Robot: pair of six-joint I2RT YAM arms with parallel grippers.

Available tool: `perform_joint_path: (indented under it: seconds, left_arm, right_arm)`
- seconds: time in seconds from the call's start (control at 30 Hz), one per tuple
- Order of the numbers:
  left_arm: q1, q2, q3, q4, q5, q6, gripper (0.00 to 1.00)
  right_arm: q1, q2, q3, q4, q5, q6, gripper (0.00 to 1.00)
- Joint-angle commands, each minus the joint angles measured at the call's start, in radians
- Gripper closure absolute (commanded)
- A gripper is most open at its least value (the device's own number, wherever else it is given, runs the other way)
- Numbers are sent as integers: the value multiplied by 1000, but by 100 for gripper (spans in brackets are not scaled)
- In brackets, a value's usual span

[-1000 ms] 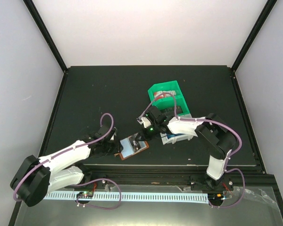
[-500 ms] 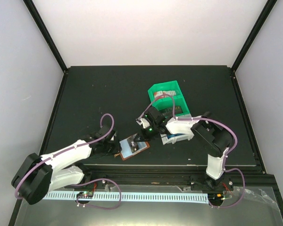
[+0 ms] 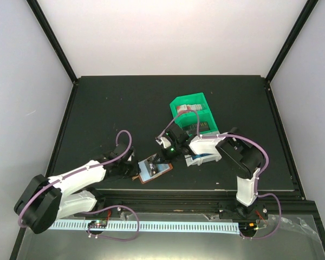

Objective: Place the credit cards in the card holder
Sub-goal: Insert the credit card into the card holder.

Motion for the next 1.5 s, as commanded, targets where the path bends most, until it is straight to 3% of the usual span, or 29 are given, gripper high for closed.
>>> perform_joint_path:
  seconds: [0.0, 0.3, 0.6, 0.9, 1.13, 1.33, 1.47]
  left_arm:
    - [-6, 35, -13, 35, 33, 3, 78]
    - [-7, 48, -17, 78, 46, 6, 75]
    - [-6, 69, -8, 107, 51, 5, 75]
    - [-6, 58, -2, 104, 47, 9, 75]
    - [-7, 82, -6, 132, 58, 11, 75]
    - [-6, 90, 3, 150, 71, 23, 76]
    - [-6, 84, 11, 146, 72, 30, 76]
  right_arm:
    - [7, 43, -23, 39, 14, 20, 97]
    - [30, 74, -8, 59, 10, 23, 95]
    - [48, 66, 34, -27, 45, -36, 90]
    - [50, -31, 31, -140, 172, -64, 70]
    - [60, 6, 47, -164, 148, -61, 76]
    - [66, 6, 49, -115, 58, -40, 75]
    - [65, -21, 58, -149, 90, -43, 73]
